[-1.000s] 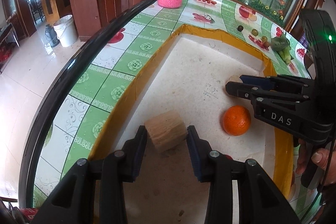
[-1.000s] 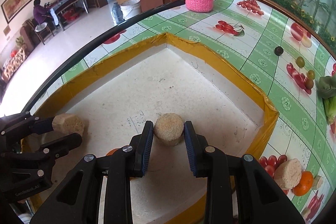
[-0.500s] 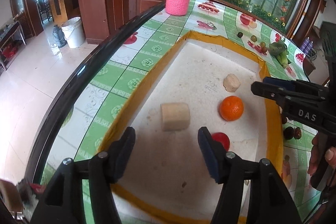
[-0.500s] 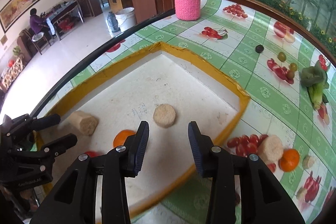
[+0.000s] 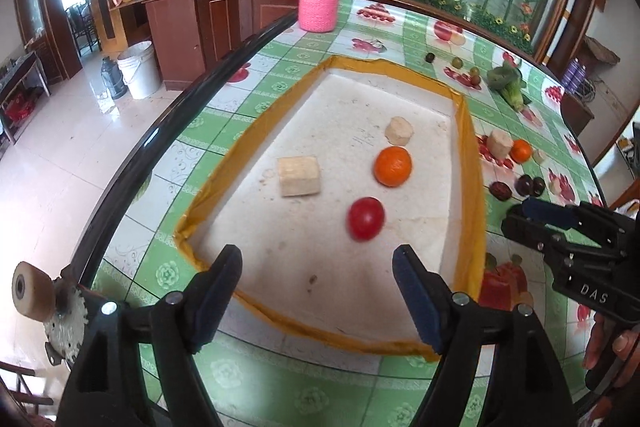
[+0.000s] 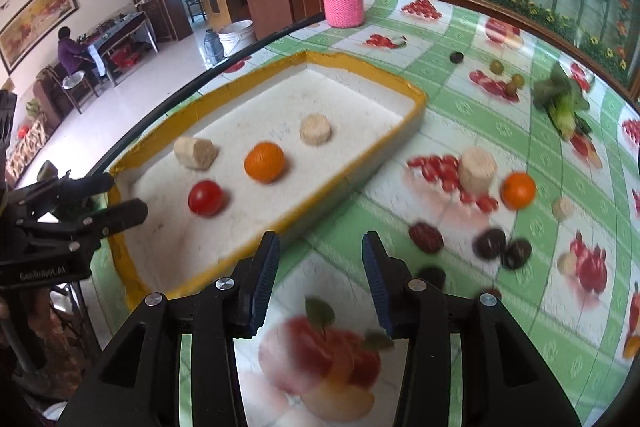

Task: Organize fruits
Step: 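Move both grippers back over the table toward the dark fruits, then grasp the red date with the right gripper while the left grasps a dark plum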

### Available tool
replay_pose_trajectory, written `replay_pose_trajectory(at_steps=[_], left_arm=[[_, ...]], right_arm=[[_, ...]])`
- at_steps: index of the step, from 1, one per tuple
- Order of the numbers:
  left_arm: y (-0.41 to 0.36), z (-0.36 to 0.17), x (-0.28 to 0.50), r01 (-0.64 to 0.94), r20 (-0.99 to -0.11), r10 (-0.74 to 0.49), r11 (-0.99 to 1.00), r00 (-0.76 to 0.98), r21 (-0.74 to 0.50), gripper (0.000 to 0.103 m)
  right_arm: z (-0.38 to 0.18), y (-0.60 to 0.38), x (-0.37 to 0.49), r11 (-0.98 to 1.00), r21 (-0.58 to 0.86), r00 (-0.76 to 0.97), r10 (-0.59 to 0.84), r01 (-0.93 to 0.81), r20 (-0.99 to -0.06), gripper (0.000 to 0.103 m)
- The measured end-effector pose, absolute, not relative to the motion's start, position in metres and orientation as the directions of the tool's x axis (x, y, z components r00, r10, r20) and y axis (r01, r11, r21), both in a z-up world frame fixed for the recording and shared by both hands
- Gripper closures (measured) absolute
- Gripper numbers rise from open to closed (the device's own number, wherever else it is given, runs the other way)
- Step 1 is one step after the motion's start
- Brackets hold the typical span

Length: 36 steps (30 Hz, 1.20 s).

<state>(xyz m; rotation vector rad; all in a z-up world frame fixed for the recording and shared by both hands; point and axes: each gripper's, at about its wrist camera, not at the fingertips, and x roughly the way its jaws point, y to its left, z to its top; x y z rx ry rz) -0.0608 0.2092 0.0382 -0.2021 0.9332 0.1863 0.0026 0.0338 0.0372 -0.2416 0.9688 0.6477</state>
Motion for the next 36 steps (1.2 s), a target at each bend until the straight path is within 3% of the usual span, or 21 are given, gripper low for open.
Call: replay_pose_trajectory(at_steps=[12,16,25,30,32,36], left_arm=[[0.137,0.053,-0.055,-0.069,-0.805,-0.013,0.995,0.593,-0.067,0.016],[0.110,0.053,-0.054,-0.004,-0.810,-0.040,0.999,0.585,-0.053,0.015],[0.074,0.049,-0.059,0.071,-0.828,-0.060,0.997,0.558,-0.024,0.015],[0.065,0.046,-0.057,0.076,-0.834,-0.062,0.997,0.549,-0.024,0.015],[0.061,0.045,-0.053,0.079,-0.837,-0.065,0.997,0.543,-0.026,0.015],[0.049,0.041,-0.040,0.090,-0.842,-0.078,0.995,0.533,-0.035,0.015]], right_arm=[[0.014,-0.073,-0.008,0.910,0.110,0.432,0.292,-0.399,-0.853,0.058],[0.014,-0.097,0.002,0.931,0.123,0.455,0.280,-0.344,-0.845,0.047],[0.009,-0.076,0.033,0.883,0.176,0.439,0.379,-0.436,-0.815,0.047],[-0.001,-0.069,0.046,0.864,0.186,0.418,0.401,-0.467,-0.815,0.061],[-0.002,-0.068,0.047,0.855,0.174,0.417,0.403,-0.488,-0.815,0.078],[0.001,-0.080,0.043,0.850,0.171,0.423,0.410,-0.498,-0.808,0.078]])
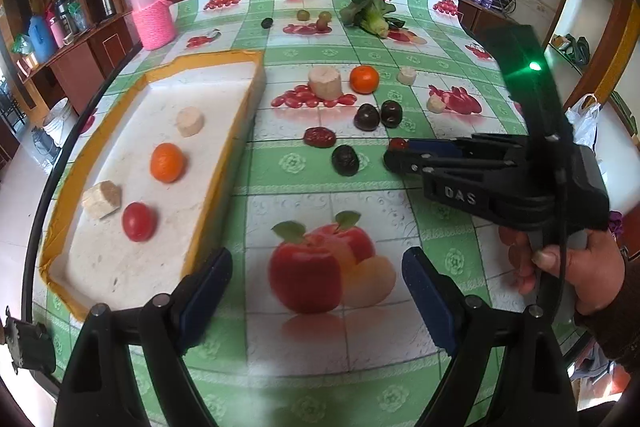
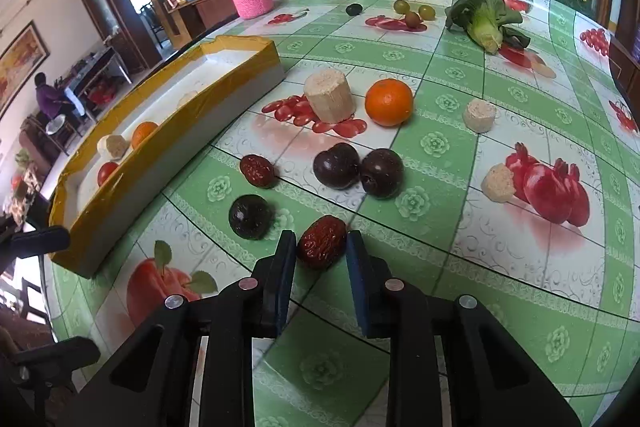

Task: Organize fruits
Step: 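Grasp the red date with the right gripper while the left grasps a dark plum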

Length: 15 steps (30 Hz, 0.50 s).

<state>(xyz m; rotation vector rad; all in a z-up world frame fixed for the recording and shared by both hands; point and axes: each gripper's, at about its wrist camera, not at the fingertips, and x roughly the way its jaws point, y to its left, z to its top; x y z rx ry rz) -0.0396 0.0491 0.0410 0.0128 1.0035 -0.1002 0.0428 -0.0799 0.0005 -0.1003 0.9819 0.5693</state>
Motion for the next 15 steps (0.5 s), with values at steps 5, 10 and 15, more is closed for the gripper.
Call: replay_pose_trajectory(at_steps=[5,10,15], left_arm=[[0.032,0.035,-0.009,0.080,-0.836,-0.092,0.995,0.541,-0.057,0.015],[0.017,0.017,0.028,0.057,-0.838,-0.071,0.997,0.541,-0.048,0.022],[0.016,-0.003,0.048,0.029,-0.851,-0.071,0.997,0.520,-0.066,0.053]], right_arm=[[0.013,-0.112,0.030,0.868,0.105,0.485,0.367,-0.486,-0.794,0.078],[0.014,-0.133,0.025,0.877,0.093,0.505,0.355,-0.472,-0.787,0.078],[0.011,-0.139,0.027,0.876,0.145,0.495,0.389,-0.460,-0.777,0.077]])
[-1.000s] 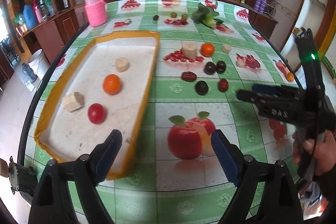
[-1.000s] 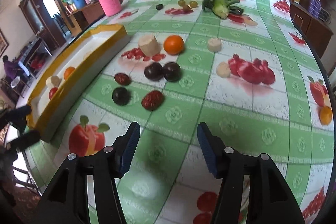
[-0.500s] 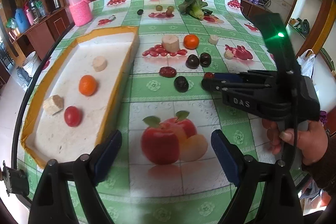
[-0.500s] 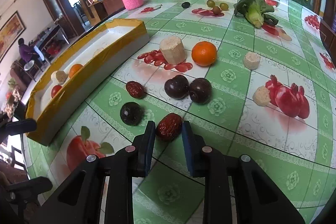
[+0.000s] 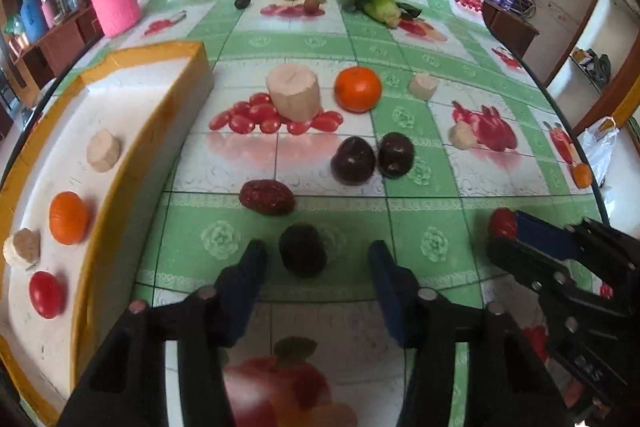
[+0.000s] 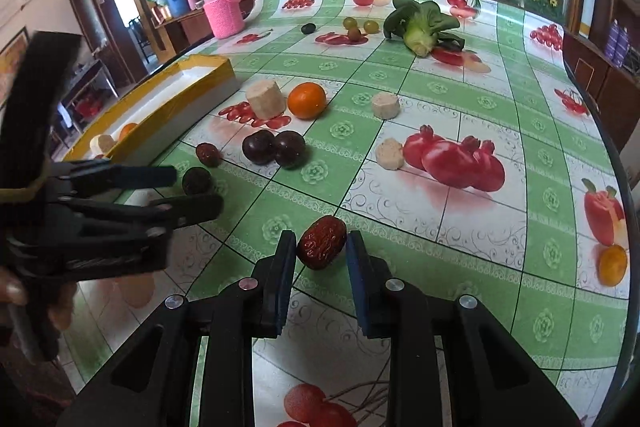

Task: Organize fruits
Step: 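Grasp the red date with the right gripper while the left grasps a dark plum, then carry the red date and dark plum into the tray and release both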

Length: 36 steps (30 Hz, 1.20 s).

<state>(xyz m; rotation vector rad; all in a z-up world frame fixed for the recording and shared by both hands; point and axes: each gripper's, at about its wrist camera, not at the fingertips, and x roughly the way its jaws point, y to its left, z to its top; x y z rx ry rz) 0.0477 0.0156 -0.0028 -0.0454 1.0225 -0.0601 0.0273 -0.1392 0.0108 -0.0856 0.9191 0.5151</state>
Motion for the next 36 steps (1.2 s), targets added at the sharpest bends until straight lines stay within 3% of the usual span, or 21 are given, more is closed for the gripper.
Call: replay_pose_trajectory(at_steps=[1,3,21,28,36], left_arm=[[0.016,-0.003,0.048,0.038,-0.846,-0.082,0.997,0.527,-0.073,0.068],[0.018,-0.002,0.048,0.039,-0.837,-0.080,0.997,0.542,-0.070,0.080],[0.029,0.042,-0.016,0.150,-0.774,-0.260,0.966,0.577,-0.212,0.080],[0.049,0.056,-0.035,0.144,-0.747,-0.264,0.964,0.610,-0.224,0.080],[0.091,0.062,-0.051,0.074,-0.732,-0.218,0.972,0.645,-0.224,0.080]], right_arm=[[0.011,-0.140,0.028,0.876,0.149,0.496,0.392,-0.459,-0.775,0.077],[0.010,-0.140,0.028,0.878,0.150,0.503,0.391,-0.454,-0.771,0.077],[0.032,-0.156,0.005,0.914,0.150,0.543,0.349,-0.376,-0.764,0.078],[0.041,-0.151,-0.005,0.924,0.145,0.550,0.330,-0.353,-0.767,0.078],[0.052,-0.102,-0.007,0.888,0.114,0.537,0.366,-0.445,-0.760,0.078]])
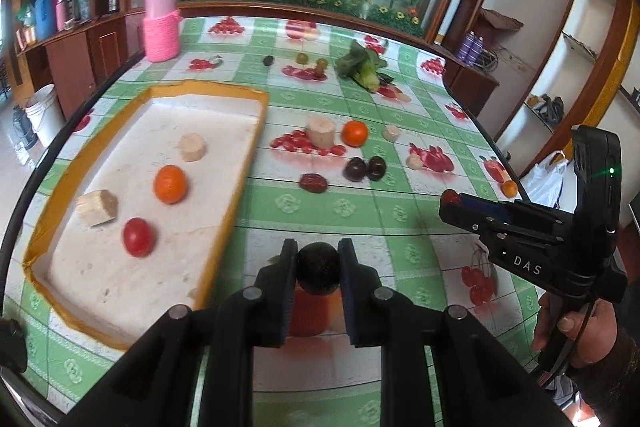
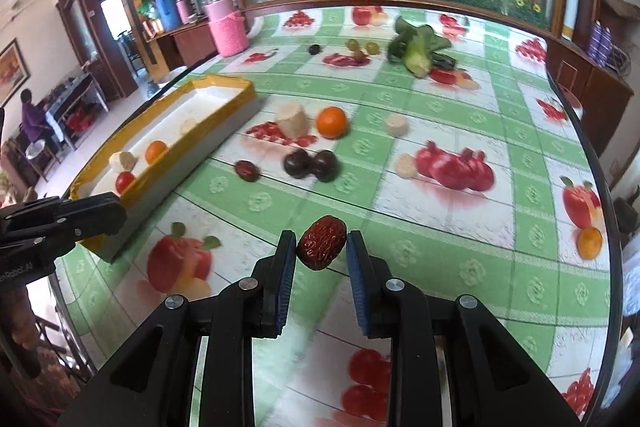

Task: Organize fruits
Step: 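Carry the red date and dark plum into the tray and release both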

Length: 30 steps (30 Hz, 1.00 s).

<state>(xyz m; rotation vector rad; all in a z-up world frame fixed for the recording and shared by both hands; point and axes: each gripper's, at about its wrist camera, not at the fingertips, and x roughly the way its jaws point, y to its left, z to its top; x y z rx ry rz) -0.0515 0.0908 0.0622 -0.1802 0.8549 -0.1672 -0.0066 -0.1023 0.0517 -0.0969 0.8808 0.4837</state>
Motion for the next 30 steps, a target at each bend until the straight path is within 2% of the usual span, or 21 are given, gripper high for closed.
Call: replay_pose_trajectory(at_steps=[19,24,30], left_arm=[[0.239,0.053,-0.073,-0.193,-0.754,0.032,0.973,0.656,-0.127,0.080],[0.248,0.046,-0.062,-0.202,-0.760,0.026,0.969,0.649,-0.139,0.080],[0.245,0.033,-0.045,-0.180,-0.772,-0.004,0.972,0.635,-0.153,0.080]], right_arm=[[0.087,0.058,0.027,0.739,0.109,0.448,0.510,-0.664,-0.734,0.078],[0.089,0.096,0.046,0.716,0.114,0.424,0.525,-0.688,-0.738,0.078],[0.060,0.133,0.066,0.700,0.130,0.355,0.503,-0.702,-0.788,0.078]])
